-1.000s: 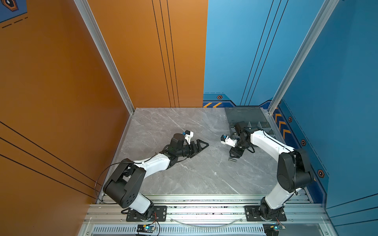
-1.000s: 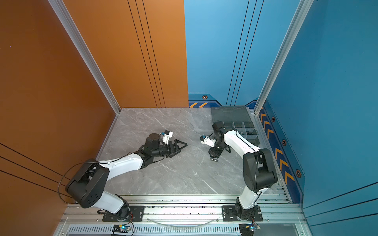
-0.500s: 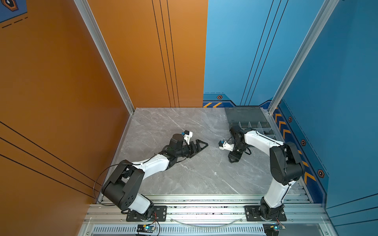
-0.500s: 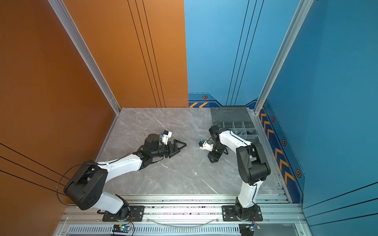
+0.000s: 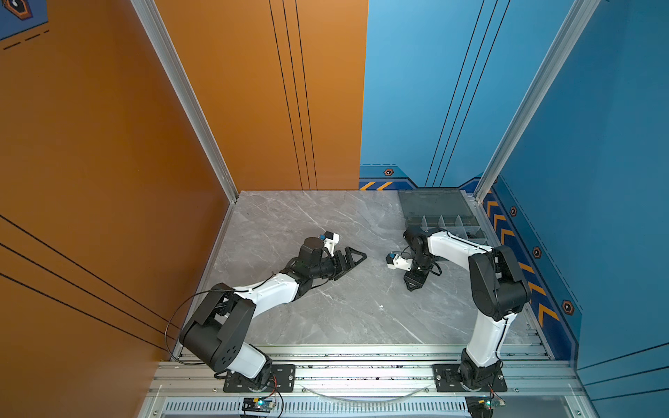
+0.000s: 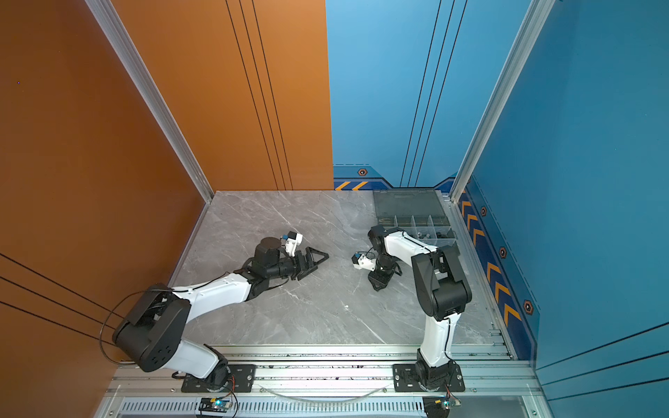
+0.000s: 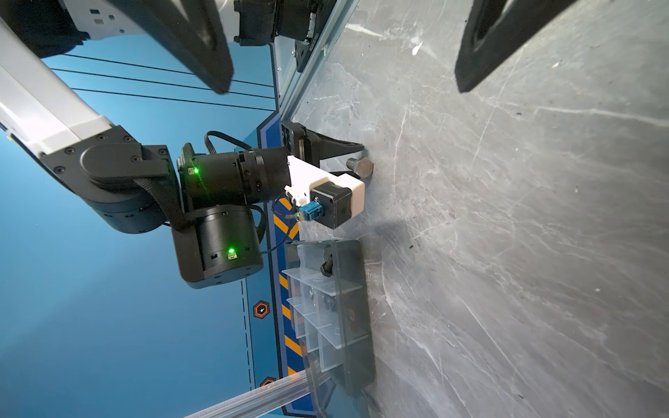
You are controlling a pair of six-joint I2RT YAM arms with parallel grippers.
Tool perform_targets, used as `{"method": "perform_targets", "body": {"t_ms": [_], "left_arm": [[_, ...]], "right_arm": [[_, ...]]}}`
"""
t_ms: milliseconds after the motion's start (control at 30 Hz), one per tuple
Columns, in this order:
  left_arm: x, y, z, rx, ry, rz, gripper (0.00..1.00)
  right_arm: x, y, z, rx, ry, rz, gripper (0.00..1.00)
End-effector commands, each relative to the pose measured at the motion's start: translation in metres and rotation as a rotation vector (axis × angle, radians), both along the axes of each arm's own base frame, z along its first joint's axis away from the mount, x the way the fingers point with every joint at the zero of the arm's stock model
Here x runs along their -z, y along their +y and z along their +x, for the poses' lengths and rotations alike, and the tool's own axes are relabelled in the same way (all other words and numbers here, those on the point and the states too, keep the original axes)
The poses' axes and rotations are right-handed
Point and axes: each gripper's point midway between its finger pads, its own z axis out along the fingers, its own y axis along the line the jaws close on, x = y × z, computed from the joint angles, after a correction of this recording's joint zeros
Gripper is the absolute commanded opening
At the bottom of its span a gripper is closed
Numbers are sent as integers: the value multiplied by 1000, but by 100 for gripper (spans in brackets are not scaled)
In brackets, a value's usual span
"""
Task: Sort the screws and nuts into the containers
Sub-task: 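Lift the silver bolt and carry it over the organizer box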
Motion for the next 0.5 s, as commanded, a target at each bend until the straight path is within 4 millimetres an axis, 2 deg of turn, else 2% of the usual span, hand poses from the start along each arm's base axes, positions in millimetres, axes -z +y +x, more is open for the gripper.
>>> {"method": "perform_targets", "body": {"t_ms": [0, 233, 467], "left_arm": [[-4, 7, 2, -18, -32, 3, 98], [-3, 9, 2, -22, -29, 4, 98], [-3, 12, 2, -28, -31, 4, 98]], "right_arm": [[8, -6, -11, 17, 62, -31, 29], [1, -2, -8, 37, 59, 10, 1], [-25, -3, 2, 101, -4, 79, 0]]}}
